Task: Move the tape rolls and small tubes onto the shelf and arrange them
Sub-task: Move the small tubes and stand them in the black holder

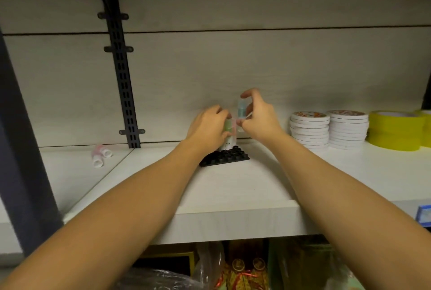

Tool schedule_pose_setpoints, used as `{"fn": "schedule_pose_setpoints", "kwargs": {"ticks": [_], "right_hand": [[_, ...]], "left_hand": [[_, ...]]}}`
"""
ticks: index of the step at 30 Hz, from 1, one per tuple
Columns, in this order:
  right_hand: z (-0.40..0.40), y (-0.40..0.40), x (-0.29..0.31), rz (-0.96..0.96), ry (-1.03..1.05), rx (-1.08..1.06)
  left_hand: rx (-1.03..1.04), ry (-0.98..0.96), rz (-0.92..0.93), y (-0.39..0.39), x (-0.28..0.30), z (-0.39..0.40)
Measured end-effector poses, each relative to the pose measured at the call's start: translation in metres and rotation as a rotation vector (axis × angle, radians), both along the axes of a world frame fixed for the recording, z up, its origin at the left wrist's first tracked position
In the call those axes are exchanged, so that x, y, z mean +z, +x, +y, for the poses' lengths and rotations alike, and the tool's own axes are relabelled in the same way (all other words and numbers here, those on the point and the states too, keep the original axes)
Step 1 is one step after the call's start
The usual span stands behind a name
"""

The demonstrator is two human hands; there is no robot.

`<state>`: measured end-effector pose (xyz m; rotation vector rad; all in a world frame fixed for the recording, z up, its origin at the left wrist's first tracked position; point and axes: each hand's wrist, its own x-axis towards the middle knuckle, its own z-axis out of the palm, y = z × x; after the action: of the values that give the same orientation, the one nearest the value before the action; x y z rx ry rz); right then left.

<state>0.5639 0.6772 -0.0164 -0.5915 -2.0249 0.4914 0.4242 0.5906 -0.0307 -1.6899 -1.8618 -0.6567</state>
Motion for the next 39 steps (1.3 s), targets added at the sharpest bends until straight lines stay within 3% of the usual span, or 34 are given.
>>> {"fn": "schedule_pose_setpoints", "kwargs": {"ticks": [21,28,35,39], "right_hand": [[0.0,-0.005,-0.009,-0.14,0.052,-0.071],[0.001,-0.011,-0.014,-0.215,0.135,-0.074],[-0.003,-0.01,-0.006,-0.282,0.053,-0.086],[-0.01,-0.008,-0.009,-0.304,0.104,-0.096]], "left_hand": [[-0.23,-0.071,-0.132,-0.023,0.009,-0.009],[-0.226,-0.101,-0.099,-0.022,0.007,-0.013],[-0.207,-0.087,-0.111,-0.016,0.007,-0.016],[-0.109,-0.074,-0.066,-0.008,0.011,-0.027]]}}
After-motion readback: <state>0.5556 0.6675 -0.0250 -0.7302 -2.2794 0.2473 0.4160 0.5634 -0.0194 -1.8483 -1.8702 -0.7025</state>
